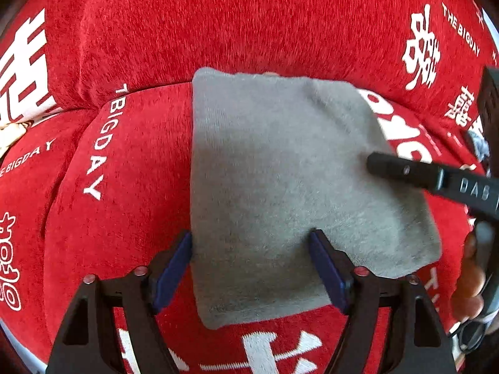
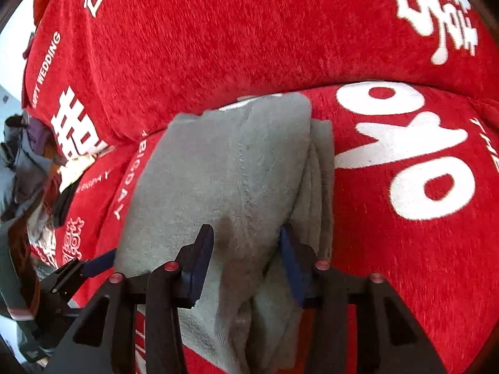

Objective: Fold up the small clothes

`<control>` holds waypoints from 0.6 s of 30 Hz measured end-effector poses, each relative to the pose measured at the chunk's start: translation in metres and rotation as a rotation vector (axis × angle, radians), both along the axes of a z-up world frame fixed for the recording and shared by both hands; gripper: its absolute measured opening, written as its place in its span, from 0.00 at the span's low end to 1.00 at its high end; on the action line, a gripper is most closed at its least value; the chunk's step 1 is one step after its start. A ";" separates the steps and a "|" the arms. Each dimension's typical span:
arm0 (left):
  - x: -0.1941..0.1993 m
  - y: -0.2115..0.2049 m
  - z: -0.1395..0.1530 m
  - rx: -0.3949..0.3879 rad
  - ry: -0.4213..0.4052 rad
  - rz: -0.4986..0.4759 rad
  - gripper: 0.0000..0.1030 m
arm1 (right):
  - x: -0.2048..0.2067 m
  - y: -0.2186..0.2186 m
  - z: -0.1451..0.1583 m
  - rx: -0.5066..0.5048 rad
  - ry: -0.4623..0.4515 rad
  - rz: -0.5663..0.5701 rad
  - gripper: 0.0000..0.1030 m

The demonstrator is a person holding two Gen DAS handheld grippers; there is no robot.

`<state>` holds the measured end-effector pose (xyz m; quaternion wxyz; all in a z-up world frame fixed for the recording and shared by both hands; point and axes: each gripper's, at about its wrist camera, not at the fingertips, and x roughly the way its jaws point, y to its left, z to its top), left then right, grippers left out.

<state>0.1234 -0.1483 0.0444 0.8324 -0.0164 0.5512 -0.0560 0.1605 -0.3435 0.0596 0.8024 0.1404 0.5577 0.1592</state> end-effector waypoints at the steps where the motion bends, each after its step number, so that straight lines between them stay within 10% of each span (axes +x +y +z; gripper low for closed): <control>1: -0.001 0.003 -0.004 -0.011 0.008 0.002 0.80 | 0.000 -0.001 0.002 0.022 -0.007 0.015 0.28; 2: -0.001 0.005 -0.006 -0.027 0.016 0.007 0.81 | -0.001 -0.002 0.003 0.058 -0.010 0.040 0.11; 12: -0.007 0.002 0.002 -0.065 0.029 0.009 0.85 | -0.014 -0.025 0.016 0.150 -0.137 -0.022 0.10; 16: -0.002 -0.002 -0.016 -0.045 0.108 -0.005 0.85 | -0.006 -0.027 -0.005 0.100 -0.054 -0.021 0.11; 18: -0.006 0.002 -0.004 -0.049 0.087 -0.017 0.85 | -0.008 -0.030 0.007 0.089 -0.078 -0.040 0.26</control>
